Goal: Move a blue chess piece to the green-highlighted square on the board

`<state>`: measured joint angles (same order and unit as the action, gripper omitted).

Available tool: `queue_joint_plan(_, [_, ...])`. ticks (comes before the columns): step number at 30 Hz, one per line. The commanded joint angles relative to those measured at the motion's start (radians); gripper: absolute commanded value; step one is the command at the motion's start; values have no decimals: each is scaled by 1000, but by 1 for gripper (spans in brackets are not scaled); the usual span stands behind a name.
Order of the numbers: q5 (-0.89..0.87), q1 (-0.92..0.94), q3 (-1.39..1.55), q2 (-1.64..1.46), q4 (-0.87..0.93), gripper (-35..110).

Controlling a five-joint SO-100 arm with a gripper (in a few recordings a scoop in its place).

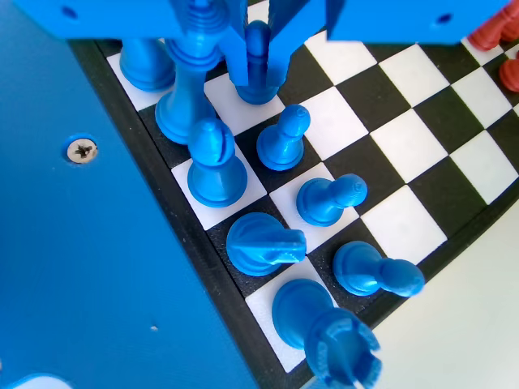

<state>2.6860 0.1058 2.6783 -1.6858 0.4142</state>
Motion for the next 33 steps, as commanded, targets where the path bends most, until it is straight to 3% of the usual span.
queue_joint_plan(1, [-6, 2, -3, -12, 0, 1])
queue_joint_plan(24, [-114, -11, -232, -20, 293, 1])
queue_joint_plan(33, [-232, -25, -365, 20, 399, 1])
